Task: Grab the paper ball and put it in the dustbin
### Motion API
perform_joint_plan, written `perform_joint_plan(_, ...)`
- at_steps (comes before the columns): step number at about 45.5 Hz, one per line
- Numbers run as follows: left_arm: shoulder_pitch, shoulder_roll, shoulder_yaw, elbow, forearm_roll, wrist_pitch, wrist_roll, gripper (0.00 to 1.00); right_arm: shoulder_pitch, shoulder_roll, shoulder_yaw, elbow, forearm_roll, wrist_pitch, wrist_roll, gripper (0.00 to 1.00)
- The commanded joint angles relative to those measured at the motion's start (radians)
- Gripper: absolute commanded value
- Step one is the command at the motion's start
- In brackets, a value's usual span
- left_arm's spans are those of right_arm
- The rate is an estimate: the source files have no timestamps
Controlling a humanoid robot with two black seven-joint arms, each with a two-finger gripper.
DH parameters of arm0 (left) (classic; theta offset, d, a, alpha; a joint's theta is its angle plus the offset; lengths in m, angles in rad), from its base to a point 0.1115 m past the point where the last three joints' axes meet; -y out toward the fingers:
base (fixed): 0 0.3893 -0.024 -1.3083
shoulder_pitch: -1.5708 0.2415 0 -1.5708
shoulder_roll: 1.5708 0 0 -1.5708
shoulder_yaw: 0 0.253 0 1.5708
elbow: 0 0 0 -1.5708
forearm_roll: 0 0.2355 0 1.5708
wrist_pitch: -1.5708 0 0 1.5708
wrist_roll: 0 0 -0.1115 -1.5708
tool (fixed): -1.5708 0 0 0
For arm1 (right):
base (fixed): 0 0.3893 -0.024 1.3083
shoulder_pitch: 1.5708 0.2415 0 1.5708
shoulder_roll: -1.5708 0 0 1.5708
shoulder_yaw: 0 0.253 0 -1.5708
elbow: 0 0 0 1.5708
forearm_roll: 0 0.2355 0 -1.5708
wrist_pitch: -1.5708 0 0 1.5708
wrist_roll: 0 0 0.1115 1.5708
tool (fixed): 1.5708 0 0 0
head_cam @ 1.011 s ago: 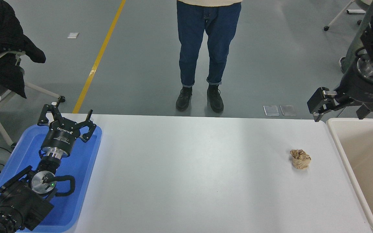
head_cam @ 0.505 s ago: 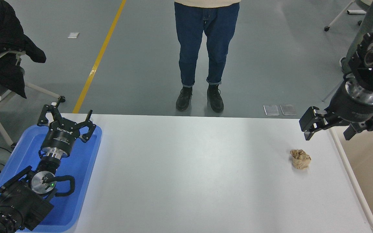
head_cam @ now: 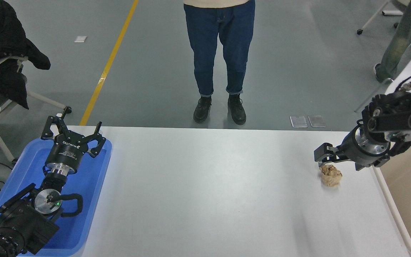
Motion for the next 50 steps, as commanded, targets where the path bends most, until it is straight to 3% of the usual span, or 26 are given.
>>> perform_joint_plan(1,0.0,0.0,0.0,0.0,-0.001,0.0,0.0,1.0,-0.234,-0.002,0.114,-0.208,-0.014,-0.046,0.001,1.0)
perform_joint_plan(8,0.0,0.0,0.0,0.0,-0.001,0.0,0.0,1.0,-0.317,0.006,0.174,-0.305,-0.086,-0.084,0.0,1.0)
perform_joint_plan(18,0.0,0.0,0.0,0.0,-0.001,0.0,0.0,1.0,-0.418,0.047,0.189,-0.398,-0.097,-0.23,0.0,1.0)
perform_joint_plan(50,0.0,0.0,0.0,0.0,-0.001,0.0,0.0,1.0,-0.604,0.134,0.26,-0.631,-0.097,-0.277,-0.002,0.98)
